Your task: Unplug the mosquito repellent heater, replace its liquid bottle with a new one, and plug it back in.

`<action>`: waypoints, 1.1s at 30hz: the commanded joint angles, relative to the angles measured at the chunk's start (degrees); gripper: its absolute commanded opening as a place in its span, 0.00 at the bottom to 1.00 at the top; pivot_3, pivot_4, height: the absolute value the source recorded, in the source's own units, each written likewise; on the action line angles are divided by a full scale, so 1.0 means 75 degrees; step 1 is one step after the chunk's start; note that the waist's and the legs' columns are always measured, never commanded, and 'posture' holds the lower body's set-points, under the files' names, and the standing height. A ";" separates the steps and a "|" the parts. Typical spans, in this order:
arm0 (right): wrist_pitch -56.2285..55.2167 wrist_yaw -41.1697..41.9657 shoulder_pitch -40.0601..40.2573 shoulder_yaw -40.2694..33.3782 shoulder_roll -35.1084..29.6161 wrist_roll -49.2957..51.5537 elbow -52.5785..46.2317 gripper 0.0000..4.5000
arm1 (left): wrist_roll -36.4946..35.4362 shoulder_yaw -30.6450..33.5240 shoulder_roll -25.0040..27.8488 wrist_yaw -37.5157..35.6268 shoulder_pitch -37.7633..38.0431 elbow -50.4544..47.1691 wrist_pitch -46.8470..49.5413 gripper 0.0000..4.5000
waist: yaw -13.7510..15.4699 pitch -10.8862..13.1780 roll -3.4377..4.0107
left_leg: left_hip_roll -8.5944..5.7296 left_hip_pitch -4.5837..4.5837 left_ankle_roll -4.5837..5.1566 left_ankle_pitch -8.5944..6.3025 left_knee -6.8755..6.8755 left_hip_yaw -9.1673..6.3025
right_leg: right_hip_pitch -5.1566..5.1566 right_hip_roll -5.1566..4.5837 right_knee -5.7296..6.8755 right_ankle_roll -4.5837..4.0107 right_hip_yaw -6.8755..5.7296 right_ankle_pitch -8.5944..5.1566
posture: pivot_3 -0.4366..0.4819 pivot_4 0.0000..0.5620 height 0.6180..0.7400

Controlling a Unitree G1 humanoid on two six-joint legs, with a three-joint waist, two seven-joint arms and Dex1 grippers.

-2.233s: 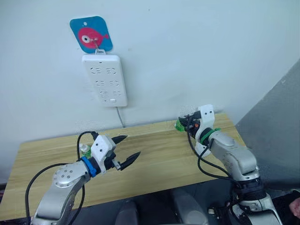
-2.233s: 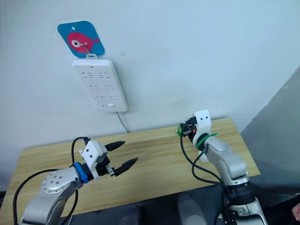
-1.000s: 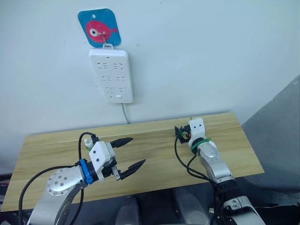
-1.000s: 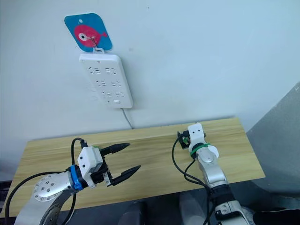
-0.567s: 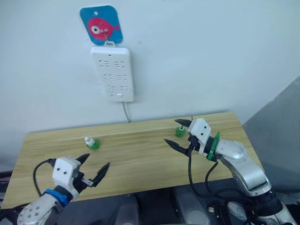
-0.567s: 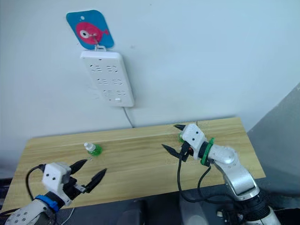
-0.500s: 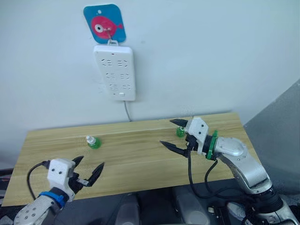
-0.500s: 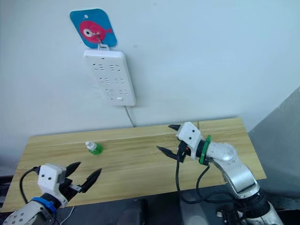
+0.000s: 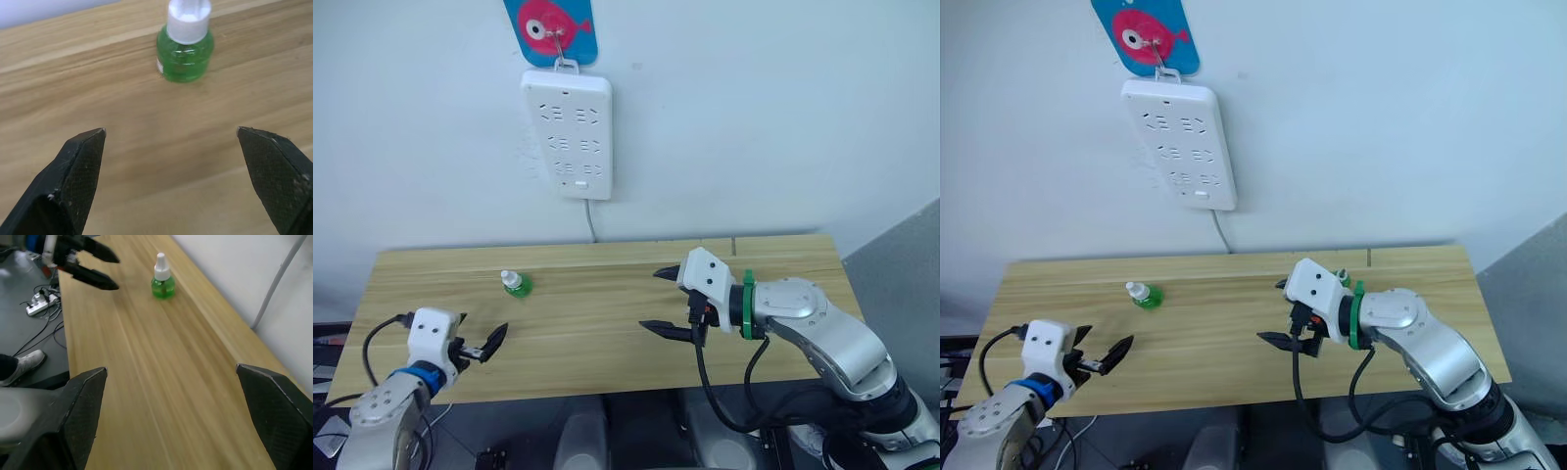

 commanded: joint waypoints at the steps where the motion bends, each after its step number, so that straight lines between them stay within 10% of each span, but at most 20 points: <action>1: 0.0299 -0.0020 -0.0001 -0.0040 -0.0099 0.0275 -0.0717 0.97 | 0.0359 -0.0267 0.0161 -0.0081 -0.0413 0.0572 -0.0432 1.00 | -0.0004 0.0053 -0.0009 | -0.0001 0.0000 0.0000 0.0000 0.0000 0.0000 | 0.0000 -0.0002 0.0000 0.0001 -0.0001 0.0000 | 0.40 0.66 0.97; 24: 0.1429 -0.0731 -0.0109 -0.0266 -0.0221 0.1258 -0.1586 0.97 | 0.0705 -0.0987 0.0047 -0.0566 -0.2767 0.3459 -0.1435 1.00 | -0.0198 0.0274 -0.0006 | 0.0003 -0.0004 -0.0001 0.0001 0.0003 -0.0002 | 0.0000 -0.0022 0.0002 0.0037 -0.0010 -0.0014 | 0.33 0.72 0.97; 33: 0.1194 -0.0844 -0.0095 -0.0239 -0.0336 0.1236 -0.1421 0.98 | 0.0801 -0.1030 0.0217 -0.0813 -0.2580 0.3508 -0.1821 0.50 | -0.0220 0.0282 -0.0007 | 0.0005 -0.0003 -0.0002 0.0001 0.0002 -0.0001 | -0.0001 -0.0023 0.0000 0.0038 -0.0008 -0.0015 | 0.33 0.69 0.97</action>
